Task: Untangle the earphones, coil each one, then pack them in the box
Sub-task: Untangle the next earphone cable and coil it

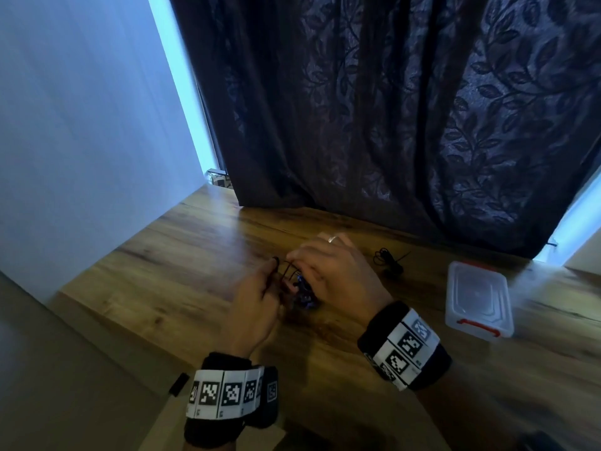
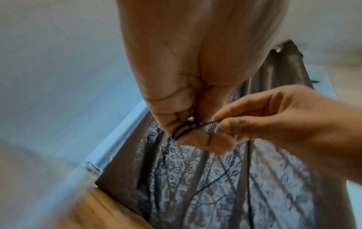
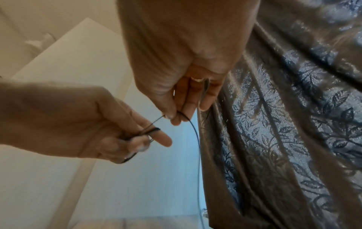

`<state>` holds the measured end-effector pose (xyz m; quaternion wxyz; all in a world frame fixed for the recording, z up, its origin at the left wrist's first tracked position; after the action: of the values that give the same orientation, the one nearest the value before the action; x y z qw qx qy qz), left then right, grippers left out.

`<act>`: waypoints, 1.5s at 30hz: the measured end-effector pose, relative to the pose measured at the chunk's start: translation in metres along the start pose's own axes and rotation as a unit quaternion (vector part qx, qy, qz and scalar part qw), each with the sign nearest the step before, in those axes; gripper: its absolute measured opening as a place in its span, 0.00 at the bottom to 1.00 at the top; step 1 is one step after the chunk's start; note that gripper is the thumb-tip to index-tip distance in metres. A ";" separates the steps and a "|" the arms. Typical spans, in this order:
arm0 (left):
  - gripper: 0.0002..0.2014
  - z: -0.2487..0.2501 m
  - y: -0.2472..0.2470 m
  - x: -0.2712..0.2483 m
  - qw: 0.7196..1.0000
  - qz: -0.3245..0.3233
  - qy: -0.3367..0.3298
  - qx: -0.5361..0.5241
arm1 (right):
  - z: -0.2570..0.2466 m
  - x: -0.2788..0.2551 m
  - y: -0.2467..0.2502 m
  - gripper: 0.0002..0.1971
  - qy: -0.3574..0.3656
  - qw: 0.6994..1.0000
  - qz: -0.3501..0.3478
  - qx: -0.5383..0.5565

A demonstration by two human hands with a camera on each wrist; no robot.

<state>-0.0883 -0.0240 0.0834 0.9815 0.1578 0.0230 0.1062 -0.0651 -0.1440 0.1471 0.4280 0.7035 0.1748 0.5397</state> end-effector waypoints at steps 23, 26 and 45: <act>0.19 0.019 0.005 -0.002 0.995 0.028 -0.089 -0.039 | -0.014 -0.043 -0.065 0.05 -0.094 0.939 -0.207 0.258; 0.24 0.024 0.002 -0.007 0.989 0.050 -0.111 0.083 | -0.003 -0.029 -0.036 0.08 -0.068 0.968 -0.146 0.192; 0.17 0.047 -0.001 -0.020 0.933 -0.134 -0.089 -0.323 | 0.029 -0.004 -0.039 0.22 -0.181 0.924 -0.007 0.337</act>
<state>-0.1040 -0.0439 0.1283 0.9826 -0.1635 -0.0791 -0.0390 -0.0321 -0.1364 0.1119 0.1938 0.8908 0.2708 0.3091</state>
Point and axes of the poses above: each hand's wrist, its own x-axis towards the middle knuckle, its own y-axis out of the back of the hand, z = x × y, the point moved 9 cm from there along x, towards the middle knuckle, and after that the axes turned 9 degrees about y, right-handed, at the moved point
